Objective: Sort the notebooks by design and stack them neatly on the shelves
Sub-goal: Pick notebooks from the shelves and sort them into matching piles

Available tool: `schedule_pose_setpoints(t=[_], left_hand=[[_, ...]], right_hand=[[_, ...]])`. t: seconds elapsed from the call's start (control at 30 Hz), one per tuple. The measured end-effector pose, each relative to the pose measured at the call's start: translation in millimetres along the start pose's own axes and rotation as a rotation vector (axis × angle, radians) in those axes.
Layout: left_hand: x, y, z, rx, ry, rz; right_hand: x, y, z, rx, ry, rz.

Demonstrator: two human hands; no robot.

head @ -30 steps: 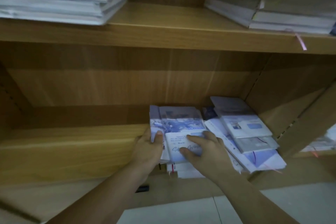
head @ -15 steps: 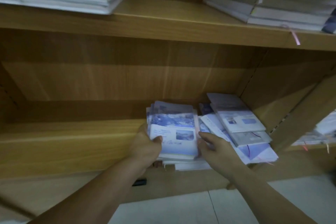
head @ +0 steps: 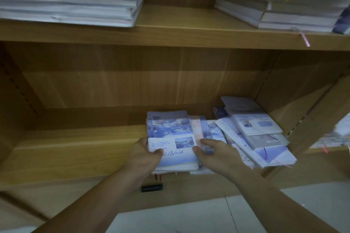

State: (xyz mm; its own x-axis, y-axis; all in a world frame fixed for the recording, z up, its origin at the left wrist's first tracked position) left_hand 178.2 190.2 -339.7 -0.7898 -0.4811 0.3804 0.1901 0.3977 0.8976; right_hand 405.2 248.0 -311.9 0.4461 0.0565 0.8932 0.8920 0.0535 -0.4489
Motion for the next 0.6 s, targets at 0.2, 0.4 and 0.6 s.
schedule_pose_setpoints(t=[0.2, 0.4, 0.6], left_hand=[[16.2, -6.1, 3.5, 0.028, -0.032, 0.030], [10.8, -7.6, -0.7, 0.015, -0.026, 0.021], [2.3, -6.7, -7.5, -0.006, -0.126, -0.042]], right_hand=[[3.6, 5.2, -4.9, 0.008, 0.011, 0.011], [5.5, 15.9, -5.1, -0.069, 0.016, 0.110], [5.3, 1.4, -6.1, 0.046, 0.076, -0.032]])
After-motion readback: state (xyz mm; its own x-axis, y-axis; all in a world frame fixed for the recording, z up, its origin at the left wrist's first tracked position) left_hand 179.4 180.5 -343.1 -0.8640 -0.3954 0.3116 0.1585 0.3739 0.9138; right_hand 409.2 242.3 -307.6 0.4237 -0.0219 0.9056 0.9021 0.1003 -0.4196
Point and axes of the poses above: each hand's wrist, its own z-axis towards the middle knuckle, its own x-axis out of the back of the hand, y = z × x, the point moved 2 cm from there along z, towards the middle knuckle, and after that the axes turned 12 degrees about y, right-handed, at the moved point
